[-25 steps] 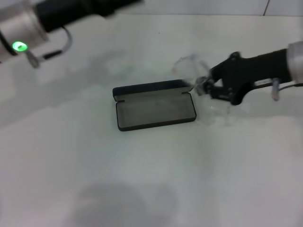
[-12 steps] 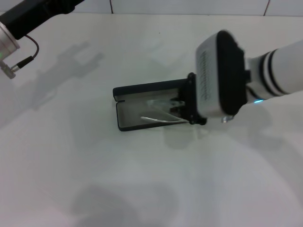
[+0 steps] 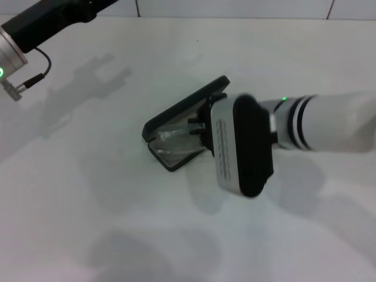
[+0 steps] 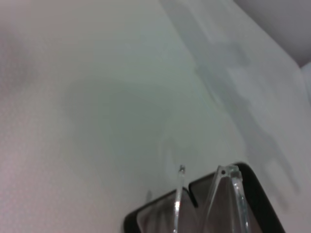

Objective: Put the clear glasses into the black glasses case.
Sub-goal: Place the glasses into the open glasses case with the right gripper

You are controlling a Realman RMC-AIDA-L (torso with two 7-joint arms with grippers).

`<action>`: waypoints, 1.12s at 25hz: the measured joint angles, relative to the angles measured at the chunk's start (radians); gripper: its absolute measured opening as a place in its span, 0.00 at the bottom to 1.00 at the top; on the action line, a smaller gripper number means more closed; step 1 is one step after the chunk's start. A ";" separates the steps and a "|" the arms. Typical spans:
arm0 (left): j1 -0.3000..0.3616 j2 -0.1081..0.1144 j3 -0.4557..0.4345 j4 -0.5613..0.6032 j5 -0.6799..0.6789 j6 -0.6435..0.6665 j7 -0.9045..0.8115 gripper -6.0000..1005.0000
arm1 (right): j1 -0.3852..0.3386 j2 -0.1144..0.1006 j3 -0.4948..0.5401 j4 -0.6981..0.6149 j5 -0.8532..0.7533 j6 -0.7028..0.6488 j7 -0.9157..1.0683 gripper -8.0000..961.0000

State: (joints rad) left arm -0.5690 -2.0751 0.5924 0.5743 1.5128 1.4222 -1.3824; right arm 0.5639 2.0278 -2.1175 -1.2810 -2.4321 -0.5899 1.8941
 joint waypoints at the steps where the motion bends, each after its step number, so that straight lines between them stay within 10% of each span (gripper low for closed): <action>1: 0.000 0.000 0.000 -0.002 0.000 0.000 0.001 0.77 | -0.008 0.000 -0.023 0.005 -0.007 0.036 -0.003 0.13; 28: 0.027 0.012 0.000 -0.008 0.026 0.007 0.003 0.77 | -0.115 0.000 0.024 -0.154 -0.081 -0.030 -0.010 0.13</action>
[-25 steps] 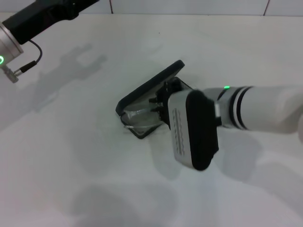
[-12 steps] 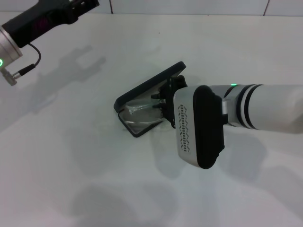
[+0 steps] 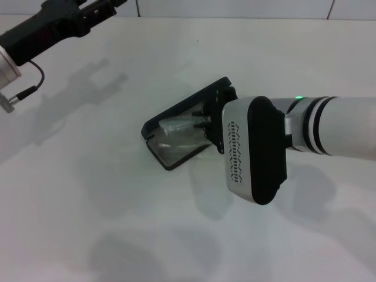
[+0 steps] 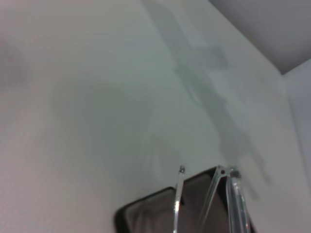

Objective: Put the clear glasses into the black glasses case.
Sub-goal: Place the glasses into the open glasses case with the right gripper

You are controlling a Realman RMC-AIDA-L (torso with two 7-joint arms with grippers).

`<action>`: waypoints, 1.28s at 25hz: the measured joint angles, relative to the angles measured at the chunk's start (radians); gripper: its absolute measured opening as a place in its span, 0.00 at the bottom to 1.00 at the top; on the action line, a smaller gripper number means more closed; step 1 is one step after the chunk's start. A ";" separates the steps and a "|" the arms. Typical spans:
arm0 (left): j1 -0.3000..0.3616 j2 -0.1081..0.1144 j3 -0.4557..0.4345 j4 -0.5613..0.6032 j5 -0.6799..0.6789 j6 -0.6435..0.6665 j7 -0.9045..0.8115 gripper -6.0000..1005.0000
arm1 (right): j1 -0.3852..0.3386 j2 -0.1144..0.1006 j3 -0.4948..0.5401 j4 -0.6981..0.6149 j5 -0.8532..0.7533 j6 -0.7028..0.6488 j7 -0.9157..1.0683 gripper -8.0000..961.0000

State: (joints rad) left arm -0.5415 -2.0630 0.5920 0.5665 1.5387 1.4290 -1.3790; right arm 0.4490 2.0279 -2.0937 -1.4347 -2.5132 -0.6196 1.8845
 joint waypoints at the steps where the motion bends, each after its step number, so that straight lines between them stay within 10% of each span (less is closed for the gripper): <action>1: 0.001 0.000 0.000 0.001 0.000 0.000 0.000 0.77 | -0.004 0.000 -0.001 -0.003 -0.006 0.012 0.000 0.13; 32: -0.015 0.005 0.002 -0.002 0.012 0.002 0.000 0.77 | -0.072 0.000 -0.110 0.121 -0.182 0.334 -0.143 0.15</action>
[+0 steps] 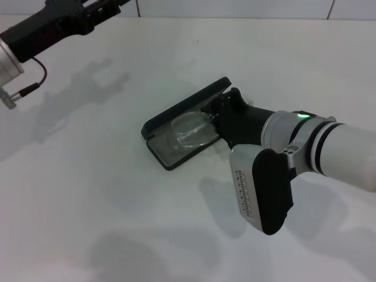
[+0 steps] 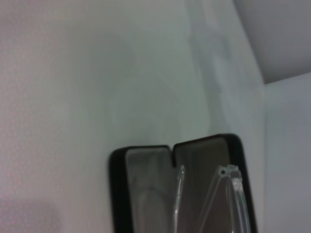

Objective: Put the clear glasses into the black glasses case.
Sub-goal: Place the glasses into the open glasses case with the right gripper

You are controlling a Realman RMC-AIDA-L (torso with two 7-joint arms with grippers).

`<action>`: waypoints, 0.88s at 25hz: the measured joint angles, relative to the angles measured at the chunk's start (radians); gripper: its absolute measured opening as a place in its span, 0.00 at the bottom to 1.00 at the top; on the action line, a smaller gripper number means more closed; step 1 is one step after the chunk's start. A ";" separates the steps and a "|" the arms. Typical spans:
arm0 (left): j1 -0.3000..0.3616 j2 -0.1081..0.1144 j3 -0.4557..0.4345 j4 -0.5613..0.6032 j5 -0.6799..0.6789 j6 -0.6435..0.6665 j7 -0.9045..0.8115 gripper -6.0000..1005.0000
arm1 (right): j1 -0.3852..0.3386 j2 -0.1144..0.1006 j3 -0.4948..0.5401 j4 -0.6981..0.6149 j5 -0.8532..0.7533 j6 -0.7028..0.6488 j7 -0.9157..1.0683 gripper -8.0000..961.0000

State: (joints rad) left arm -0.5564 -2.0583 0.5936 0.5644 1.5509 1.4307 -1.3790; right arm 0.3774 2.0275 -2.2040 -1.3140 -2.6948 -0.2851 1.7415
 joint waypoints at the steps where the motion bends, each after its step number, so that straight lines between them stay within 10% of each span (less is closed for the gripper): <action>1: -0.001 0.000 0.000 0.000 0.000 0.000 0.000 0.77 | 0.000 0.000 -0.004 0.006 0.000 0.017 0.000 0.15; 22: 0.001 -0.005 0.027 0.000 0.000 0.000 0.000 0.77 | -0.003 0.001 -0.057 0.095 0.006 0.171 0.005 0.15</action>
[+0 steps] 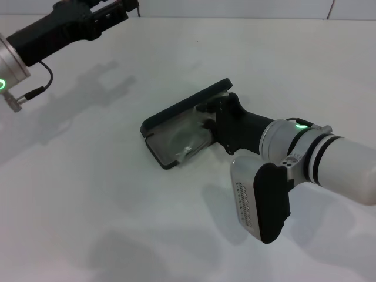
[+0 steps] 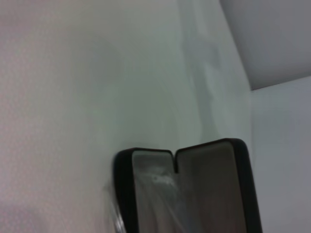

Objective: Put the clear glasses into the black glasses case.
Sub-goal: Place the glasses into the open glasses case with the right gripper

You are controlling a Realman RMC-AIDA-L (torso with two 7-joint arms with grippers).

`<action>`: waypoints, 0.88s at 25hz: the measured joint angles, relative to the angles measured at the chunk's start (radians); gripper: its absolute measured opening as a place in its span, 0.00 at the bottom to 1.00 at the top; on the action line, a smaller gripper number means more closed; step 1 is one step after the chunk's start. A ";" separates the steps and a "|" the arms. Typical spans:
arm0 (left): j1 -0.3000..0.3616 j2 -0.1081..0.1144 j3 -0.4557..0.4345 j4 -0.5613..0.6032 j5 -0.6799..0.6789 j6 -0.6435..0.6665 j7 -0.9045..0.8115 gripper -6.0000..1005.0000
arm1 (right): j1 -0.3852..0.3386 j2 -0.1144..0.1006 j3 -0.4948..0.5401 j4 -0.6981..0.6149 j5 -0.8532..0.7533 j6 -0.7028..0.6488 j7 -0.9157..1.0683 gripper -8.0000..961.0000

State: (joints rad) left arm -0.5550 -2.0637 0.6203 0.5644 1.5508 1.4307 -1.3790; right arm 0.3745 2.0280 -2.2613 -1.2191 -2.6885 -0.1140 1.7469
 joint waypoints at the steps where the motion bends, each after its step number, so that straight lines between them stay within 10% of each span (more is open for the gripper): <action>1: 0.000 0.000 0.000 0.000 0.000 0.000 0.000 0.77 | 0.000 0.000 -0.005 0.013 0.000 0.027 0.000 0.16; 8: 0.000 -0.002 -0.001 -0.001 0.000 0.001 0.000 0.77 | -0.002 0.000 -0.009 0.027 0.010 0.051 0.001 0.37; 22: 0.002 -0.008 -0.001 -0.002 0.000 -0.001 0.000 0.77 | -0.064 0.000 0.003 -0.035 0.136 0.023 0.005 0.36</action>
State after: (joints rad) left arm -0.5529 -2.0715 0.6196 0.5629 1.5508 1.4301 -1.3790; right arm 0.3107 2.0276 -2.2582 -1.2540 -2.5528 -0.0913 1.7517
